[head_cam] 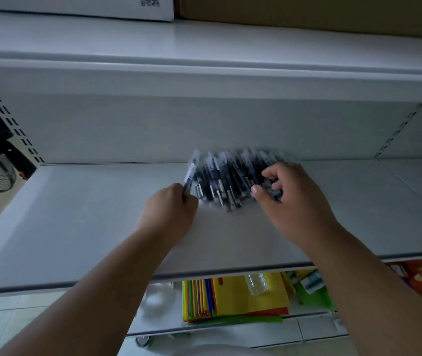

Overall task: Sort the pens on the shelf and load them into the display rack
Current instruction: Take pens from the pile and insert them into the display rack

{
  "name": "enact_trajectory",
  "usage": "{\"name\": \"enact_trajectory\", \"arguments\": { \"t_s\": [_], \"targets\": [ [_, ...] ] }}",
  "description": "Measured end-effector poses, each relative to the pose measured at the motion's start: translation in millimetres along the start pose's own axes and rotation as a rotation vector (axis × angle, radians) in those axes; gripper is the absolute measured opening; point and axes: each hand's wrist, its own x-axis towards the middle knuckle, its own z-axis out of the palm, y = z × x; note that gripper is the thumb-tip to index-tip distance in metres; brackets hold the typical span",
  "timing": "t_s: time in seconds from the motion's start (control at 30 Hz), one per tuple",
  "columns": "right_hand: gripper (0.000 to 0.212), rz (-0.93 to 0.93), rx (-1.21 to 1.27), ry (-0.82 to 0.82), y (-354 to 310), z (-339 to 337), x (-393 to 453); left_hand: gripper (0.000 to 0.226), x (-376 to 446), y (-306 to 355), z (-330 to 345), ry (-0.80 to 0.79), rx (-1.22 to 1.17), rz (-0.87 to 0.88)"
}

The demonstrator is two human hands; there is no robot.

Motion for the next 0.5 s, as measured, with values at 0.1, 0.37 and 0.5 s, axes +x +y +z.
{"name": "enact_trajectory", "arguments": {
  "t_s": [0.1, 0.37, 0.5],
  "targets": [
    [0.03, 0.097, 0.009, -0.006, 15.7, 5.7, 2.5, 0.027, -20.5, 2.6, 7.5, 0.048, -0.347, -0.017],
    [0.026, 0.171, -0.045, -0.083, 30.4, 25.0, 19.8, 0.019, -53.8, 18.0, 7.5, -0.151, -0.988, -0.095],
    [0.031, 0.191, -0.125, -0.153, 31.9, 37.6, 24.2, 0.029, -58.6, 18.4, 6.3, -0.201, -1.064, -0.139]
  ]
}}
